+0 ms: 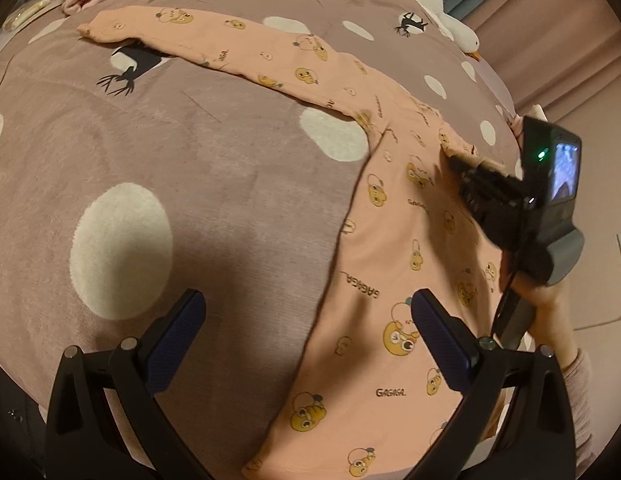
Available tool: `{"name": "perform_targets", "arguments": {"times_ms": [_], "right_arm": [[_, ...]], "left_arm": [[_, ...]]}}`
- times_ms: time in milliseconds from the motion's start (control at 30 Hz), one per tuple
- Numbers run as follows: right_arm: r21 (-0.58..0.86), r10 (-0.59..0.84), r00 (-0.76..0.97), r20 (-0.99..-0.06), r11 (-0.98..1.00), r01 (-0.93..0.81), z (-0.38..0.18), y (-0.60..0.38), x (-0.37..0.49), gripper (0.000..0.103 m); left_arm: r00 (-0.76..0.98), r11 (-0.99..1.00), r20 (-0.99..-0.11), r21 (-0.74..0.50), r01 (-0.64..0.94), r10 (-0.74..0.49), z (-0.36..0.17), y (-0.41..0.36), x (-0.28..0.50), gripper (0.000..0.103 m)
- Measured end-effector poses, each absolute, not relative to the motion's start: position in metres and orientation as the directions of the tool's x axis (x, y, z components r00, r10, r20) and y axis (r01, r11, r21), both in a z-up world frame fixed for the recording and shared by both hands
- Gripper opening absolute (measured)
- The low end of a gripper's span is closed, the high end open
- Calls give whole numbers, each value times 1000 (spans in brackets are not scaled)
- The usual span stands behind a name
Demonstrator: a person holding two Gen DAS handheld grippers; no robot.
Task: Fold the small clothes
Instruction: 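Carry the held sleeve across the shirt body with the right gripper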
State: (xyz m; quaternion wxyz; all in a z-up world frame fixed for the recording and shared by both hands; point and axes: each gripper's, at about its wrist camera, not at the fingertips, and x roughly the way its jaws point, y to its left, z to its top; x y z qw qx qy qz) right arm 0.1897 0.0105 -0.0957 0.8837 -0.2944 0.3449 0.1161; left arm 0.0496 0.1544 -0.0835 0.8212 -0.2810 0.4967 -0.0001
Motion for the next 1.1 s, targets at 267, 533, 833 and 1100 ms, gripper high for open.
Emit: {"name": "perform_targets", "arguments": {"times_ms": [267, 533, 833, 1100], "right_arm": [[-316, 91, 654, -751, 820, -477, -95, 6, 193, 51], [311, 477, 574, -665, 876, -368, -51, -75, 202, 67], [538, 509, 563, -651, 833, -130, -87, -98, 228, 67], [-13, 345, 581, -737, 853, -522, -75, 23, 197, 67]], "left_arm": [[507, 835, -815, -467, -290, -280, -85, 161, 46, 103], [524, 822, -802, -487, -294, -288, -89, 169, 41, 103], [533, 812, -791, -505, -292, -300, -89, 175, 37, 103], [534, 809, -790, -508, -296, -301, -88, 177, 35, 103]]}}
